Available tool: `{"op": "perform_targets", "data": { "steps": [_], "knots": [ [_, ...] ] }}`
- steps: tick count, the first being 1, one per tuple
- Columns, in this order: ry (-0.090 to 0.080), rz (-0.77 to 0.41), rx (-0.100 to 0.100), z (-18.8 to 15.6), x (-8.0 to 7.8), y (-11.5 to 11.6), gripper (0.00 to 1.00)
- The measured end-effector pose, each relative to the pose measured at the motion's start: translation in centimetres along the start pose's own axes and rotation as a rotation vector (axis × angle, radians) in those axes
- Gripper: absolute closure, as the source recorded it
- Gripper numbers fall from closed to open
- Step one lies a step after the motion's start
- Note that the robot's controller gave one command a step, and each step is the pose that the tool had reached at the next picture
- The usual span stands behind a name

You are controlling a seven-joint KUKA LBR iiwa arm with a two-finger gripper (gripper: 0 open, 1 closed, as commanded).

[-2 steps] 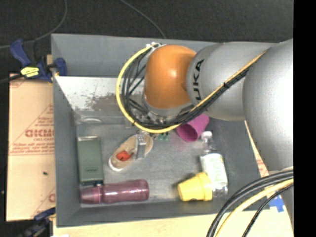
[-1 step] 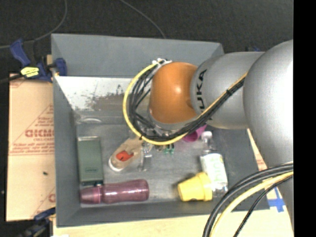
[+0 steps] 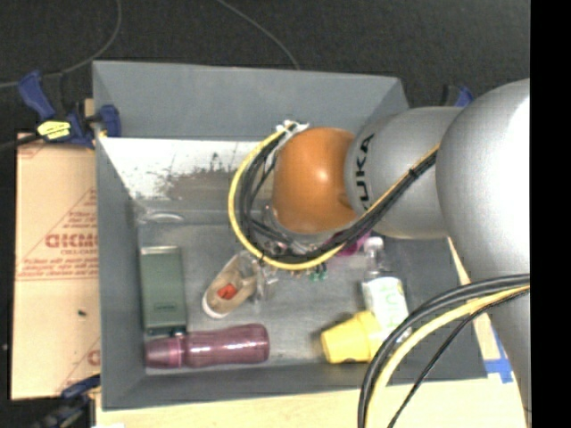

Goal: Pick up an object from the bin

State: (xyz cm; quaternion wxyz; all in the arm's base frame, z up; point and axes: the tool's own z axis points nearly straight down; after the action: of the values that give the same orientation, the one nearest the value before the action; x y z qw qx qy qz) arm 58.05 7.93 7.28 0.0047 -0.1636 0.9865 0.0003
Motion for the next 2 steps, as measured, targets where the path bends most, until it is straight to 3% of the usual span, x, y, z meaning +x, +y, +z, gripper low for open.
{"op": "perform_targets", "data": {
  "steps": [2],
  "knots": [
    [0.001,0.005,-0.001,0.01,0.00,0.00,1.00]
  ]
}}
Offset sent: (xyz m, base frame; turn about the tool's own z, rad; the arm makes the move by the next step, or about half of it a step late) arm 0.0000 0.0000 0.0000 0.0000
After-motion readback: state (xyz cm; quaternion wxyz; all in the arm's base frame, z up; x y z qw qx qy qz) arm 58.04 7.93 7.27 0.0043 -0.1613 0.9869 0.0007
